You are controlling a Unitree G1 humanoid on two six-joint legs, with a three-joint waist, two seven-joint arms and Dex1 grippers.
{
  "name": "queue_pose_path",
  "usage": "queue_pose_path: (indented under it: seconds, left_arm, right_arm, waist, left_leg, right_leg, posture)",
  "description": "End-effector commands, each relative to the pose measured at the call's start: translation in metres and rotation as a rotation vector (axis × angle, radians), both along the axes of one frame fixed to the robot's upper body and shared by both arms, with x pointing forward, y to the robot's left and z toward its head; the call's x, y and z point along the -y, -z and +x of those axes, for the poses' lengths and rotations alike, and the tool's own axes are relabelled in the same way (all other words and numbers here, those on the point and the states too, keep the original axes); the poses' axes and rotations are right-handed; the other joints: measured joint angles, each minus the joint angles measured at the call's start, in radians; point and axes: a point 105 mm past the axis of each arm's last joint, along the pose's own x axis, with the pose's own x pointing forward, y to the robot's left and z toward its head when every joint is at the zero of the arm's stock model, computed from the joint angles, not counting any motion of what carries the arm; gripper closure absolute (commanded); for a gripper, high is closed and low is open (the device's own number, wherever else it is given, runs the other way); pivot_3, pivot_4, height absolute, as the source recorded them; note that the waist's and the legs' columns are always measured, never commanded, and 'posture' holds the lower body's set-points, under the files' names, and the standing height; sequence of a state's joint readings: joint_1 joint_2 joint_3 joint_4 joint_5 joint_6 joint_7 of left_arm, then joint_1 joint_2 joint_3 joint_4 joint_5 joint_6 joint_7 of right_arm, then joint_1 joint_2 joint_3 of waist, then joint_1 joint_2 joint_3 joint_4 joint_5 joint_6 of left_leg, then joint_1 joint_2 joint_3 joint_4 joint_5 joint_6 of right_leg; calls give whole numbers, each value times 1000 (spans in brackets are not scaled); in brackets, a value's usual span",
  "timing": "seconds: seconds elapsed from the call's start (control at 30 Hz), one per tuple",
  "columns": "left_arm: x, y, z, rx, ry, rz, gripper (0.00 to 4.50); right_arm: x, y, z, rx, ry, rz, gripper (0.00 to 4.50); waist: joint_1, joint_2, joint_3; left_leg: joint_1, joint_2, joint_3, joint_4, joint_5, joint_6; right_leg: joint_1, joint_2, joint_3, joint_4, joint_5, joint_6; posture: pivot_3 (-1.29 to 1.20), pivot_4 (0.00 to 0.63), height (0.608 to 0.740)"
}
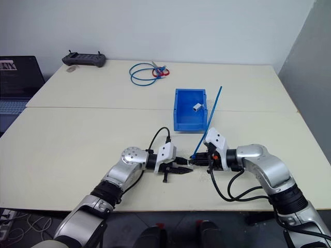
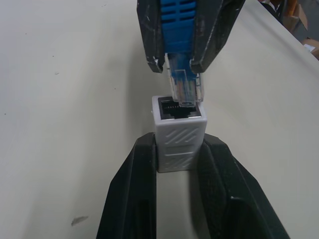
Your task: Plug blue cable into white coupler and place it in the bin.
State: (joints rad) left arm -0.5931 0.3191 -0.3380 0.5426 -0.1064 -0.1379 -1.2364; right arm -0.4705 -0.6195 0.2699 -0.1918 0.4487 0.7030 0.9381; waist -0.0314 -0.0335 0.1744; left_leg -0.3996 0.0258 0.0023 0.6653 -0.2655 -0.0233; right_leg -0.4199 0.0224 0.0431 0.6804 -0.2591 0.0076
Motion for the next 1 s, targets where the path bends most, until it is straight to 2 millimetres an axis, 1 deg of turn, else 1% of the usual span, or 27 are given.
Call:
queue_pose_path:
  seconds: [0.03, 0.23, 0.4, 0.57, 0.73, 0.83, 1.0]
  left_arm:
    - [-3, 1, -3, 3, 7, 12, 3699]
    - [-4, 0, -2, 1, 1, 13, 3699]
    - [-4, 0, -3, -1, -4, 11, 3699]
    - [-5, 0, -4, -5, -10, 11, 3699]
    - [-6, 1, -4, -7, -19, 12, 3699]
    - [-8, 1, -5, -8, -22, 13, 3699]
    - [-9, 2, -7, -9, -27, 13, 3699]
  right_arm:
    - [-2, -6, 2, 47, -10, -4, 4310]
    - [-3, 1, 0, 59, -30, -33, 4310]
    - [-5, 6, -6, 66, -65, -51, 4310]
    - [-10, 18, -12, 87, -116, -81, 4310]
    - [-11, 26, -9, 113, -137, -110, 4310]
    - [-8, 30, -4, 129, -139, -129, 4310]
    - [-4, 25, 8, 160, -130, -139, 4310]
  waist:
    - [0, 0, 0]
    - [0, 0, 0]
    - [0, 0, 0]
    - [0, 0, -1]
    - [-1, 1, -2]
    - [-2, 1, -3]
    - [-5, 1, -3]
  left_leg:
    - [0, 0, 0, 0, 0, 0]
    - [0, 0, 0, 0, 0, 0]
    - [0, 0, 0, 0, 0, 0]
    - [1, 0, 0, 0, 0, 0]
    - [2, 1, 0, 0, 0, 0]
    - [3, 1, 1, 0, 0, 0]
    - [8, 3, 1, -1, 0, 0]
  right_leg:
    - [0, 0, 0, 0, 0, 0]
    - [0, 0, 0, 0, 0, 0]
    - [0, 0, 0, 0, 0, 0]
    - [0, 0, 0, 0, 0, 0]
    - [1, 0, 0, 0, 0, 0]
    - [2, 2, 0, 0, 0, 0]
    - [6, 2, 0, 0, 0, -1]
  posture:
    - [0, 150, 740]
    - [0, 150, 740]
    - [0, 150, 740]
    - [0, 150, 740]
    - [0, 150, 740]
    - [0, 150, 740]
    - [0, 150, 740]
